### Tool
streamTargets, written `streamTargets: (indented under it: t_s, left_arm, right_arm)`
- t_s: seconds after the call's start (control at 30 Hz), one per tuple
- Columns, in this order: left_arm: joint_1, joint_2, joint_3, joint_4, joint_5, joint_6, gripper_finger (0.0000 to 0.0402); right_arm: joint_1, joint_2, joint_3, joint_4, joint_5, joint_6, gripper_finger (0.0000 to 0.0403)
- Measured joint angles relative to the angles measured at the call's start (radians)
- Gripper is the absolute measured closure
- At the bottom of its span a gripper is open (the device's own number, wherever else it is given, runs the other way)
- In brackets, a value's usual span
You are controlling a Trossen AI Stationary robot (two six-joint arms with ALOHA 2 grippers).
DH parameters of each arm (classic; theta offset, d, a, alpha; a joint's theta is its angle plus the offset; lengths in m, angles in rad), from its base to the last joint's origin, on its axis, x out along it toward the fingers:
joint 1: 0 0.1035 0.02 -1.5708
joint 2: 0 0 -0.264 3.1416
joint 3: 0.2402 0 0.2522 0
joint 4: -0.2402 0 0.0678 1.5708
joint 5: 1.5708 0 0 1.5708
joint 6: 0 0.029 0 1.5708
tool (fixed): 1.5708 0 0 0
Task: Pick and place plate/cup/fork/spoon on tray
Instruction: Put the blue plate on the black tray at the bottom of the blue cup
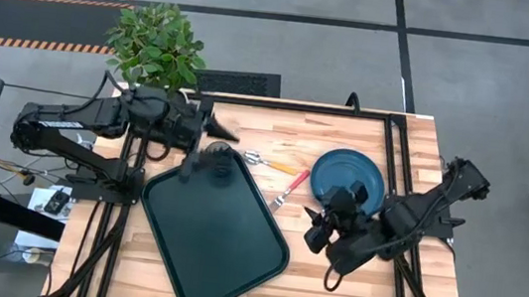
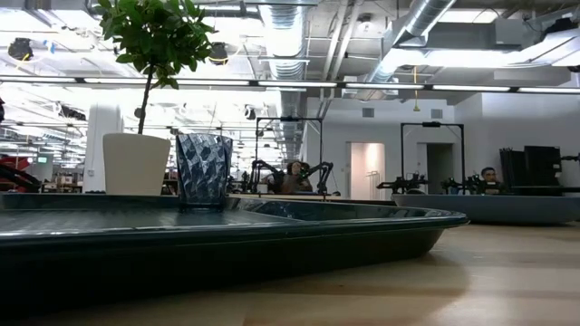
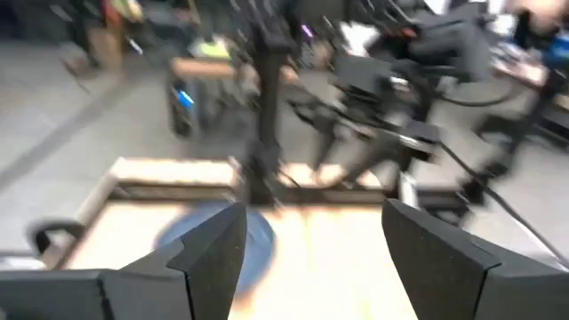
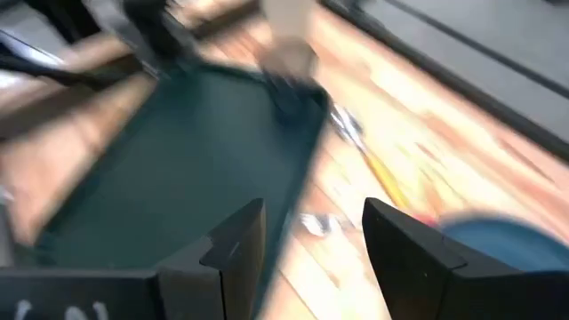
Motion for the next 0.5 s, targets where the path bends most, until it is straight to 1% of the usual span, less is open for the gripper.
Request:
streamTargets:
  t_s: [0.1, 0.2, 0.23, 0.4, 0.5]
  left_arm:
    - [-0.048, -0.025, 0.0, -0.153, -0.001, -0.011, 0.0152]
    - [-0.11, -0.044, -0.001, -0.31, -0.049, -0.046, 0.0152]
    - [-0.135, -0.05, -0.009, -0.335, -0.074, -0.064, 0.0152]
    - [-0.254, -0.112, -0.106, -0.328, -0.206, -0.14, 0.0152]
    - [-0.303, -0.162, -0.191, -0.291, -0.293, -0.18, 0.0152]
  right_arm:
    - [-0.014, 0.06, 0.0, -0.104, -0.002, 0.057, 0.0188]
    - [-0.057, 0.12, 0.0, -0.141, -0.041, 0.018, 0.0188]
    - [-0.078, 0.138, 0.0, -0.139, -0.069, -0.01, 0.0188]
    - [-0.192, 0.24, 0.0, -0.151, -0.254, -0.164, 0.018]
    - [-0.247, 0.288, 0.0, -0.204, -0.314, -0.225, 0.0168]
